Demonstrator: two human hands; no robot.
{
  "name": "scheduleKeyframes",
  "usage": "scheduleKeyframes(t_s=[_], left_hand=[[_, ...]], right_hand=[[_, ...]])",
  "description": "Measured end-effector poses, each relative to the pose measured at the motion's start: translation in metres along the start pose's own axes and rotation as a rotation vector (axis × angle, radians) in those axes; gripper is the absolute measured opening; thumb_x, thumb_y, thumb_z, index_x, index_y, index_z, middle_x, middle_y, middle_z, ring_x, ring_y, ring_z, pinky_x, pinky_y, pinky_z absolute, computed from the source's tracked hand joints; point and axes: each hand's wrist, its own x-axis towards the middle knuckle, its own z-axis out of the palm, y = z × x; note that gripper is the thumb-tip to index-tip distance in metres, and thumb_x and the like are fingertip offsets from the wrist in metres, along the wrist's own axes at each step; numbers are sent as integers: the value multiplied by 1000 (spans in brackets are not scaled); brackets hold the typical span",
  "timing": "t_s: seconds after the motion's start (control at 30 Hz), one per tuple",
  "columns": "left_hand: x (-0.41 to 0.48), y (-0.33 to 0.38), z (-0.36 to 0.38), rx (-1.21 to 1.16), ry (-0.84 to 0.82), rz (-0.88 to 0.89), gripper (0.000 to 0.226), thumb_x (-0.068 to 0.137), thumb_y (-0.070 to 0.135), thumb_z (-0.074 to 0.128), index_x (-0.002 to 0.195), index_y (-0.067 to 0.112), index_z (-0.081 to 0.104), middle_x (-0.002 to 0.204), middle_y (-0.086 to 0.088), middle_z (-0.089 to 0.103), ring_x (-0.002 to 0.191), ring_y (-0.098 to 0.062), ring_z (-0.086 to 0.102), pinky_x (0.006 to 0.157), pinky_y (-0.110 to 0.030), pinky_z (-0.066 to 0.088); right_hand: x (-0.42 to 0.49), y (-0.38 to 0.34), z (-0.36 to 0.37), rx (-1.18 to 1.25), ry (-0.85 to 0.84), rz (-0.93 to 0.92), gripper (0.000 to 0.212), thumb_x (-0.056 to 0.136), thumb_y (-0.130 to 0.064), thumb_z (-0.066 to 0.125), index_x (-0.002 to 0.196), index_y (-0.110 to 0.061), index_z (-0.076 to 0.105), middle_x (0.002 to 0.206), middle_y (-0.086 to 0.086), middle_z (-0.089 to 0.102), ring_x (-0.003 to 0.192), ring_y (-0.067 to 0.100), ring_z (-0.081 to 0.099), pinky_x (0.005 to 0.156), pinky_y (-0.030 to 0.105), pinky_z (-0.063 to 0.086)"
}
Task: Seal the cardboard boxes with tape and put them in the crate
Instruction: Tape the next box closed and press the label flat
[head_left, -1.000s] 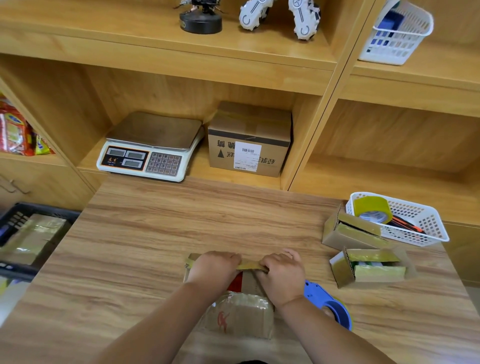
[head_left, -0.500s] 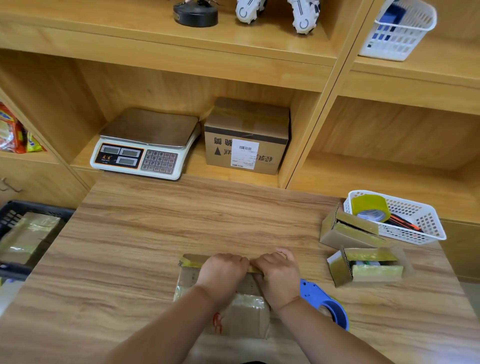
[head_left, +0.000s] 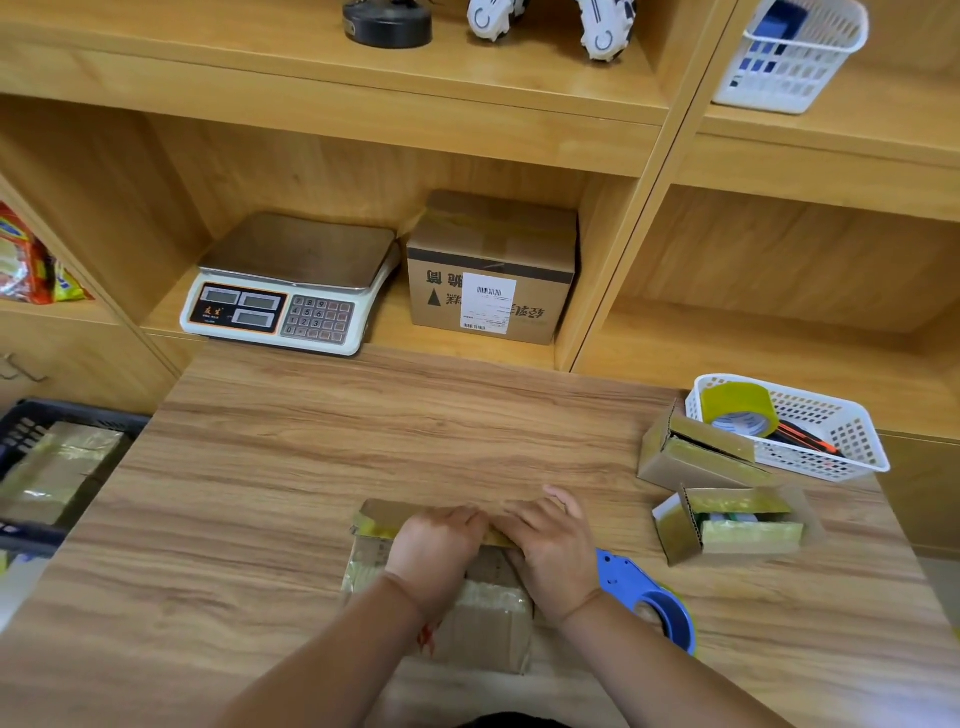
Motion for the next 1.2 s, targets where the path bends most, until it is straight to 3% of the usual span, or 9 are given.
scheduleKeyframes(t_s=[0.17, 0.3, 0.43, 0.53, 0.6, 0.7, 0.8, 0.97, 1.2], left_hand=[[-1, 4, -2, 51, -53, -1, 39, 25, 13, 86, 57, 19, 66, 53, 6, 59, 41, -11, 55, 36, -17, 40], [-4, 5, -3, 144, -55, 27, 41, 20, 13, 85, 56, 20, 65, 52, 7, 58, 42, -8, 55, 37, -17, 37], [-5, 3, -4, 160, -115, 42, 39, 33, 21, 89, 66, 22, 67, 59, 6, 62, 48, -7, 59, 39, -18, 35], [-4, -5, -6, 138, -313, -65, 41, 90, 49, 53, 118, 20, 54, 113, 1, 64, 98, -17, 63, 66, -26, 42], [-7, -11, -7, 74, -458, -93, 54, 94, 56, 39, 136, 22, 42, 138, 1, 50, 124, -19, 49, 92, -31, 43], [-19, -17, -5, -11, -431, -107, 67, 93, 59, 38, 148, 23, 26, 155, 3, 28, 142, -12, 22, 117, -31, 9], [-33, -22, 0, 51, -358, -291, 75, 92, 63, 31, 151, 19, 15, 158, 0, 18, 146, -14, 7, 117, -39, -2], [-47, -26, 12, 120, -381, -420, 83, 90, 68, 23, 152, 17, 2, 160, -1, -1, 146, -21, -10, 115, -52, -6], [-58, -26, 24, 144, -294, -408, 73, 95, 59, 16, 152, 19, -4, 160, 0, -7, 146, -19, -13, 114, -51, -9]], right_hand=[[-1, 4, -8, -19, -7, -11, 7, 65, -18, 71, 62, -25, 69, 59, -15, 58, 68, 13, 61, 98, 34, 31], [-1, 4, -7, -44, -79, 28, 25, 45, -9, 83, 56, -21, 64, 58, -12, 56, 68, 18, 59, 85, 32, 33], [-2, 1, -12, -74, -204, 66, 38, 33, -24, 90, 54, -23, 59, 62, -11, 54, 68, 16, 55, 75, 24, 29], [-5, 0, -14, -52, -246, 89, 43, 37, -45, 92, 55, -24, 59, 62, -11, 54, 67, 17, 57, 71, 25, 28], [-12, 4, -16, -24, -243, 70, 42, 50, -58, 83, 62, -22, 63, 66, -11, 57, 70, 18, 58, 72, 26, 29], [-27, 10, -22, 12, -295, 29, 51, 69, -68, 57, 85, -22, 71, 83, -10, 63, 84, 19, 59, 80, 25, 28], [-36, 11, -18, 59, -366, 65, 56, 83, -65, 45, 111, -21, 66, 109, -7, 61, 107, 18, 50, 90, 22, 24], [-29, 0, 5, 197, -376, 438, 47, 89, -52, 54, 125, -22, 54, 125, -6, 54, 118, 16, 40, 97, 28, 28], [-22, -8, 28, 407, -462, 675, 30, 86, -45, 62, 113, -31, 59, 100, -7, 47, 102, 18, 50, 87, 28, 39]])
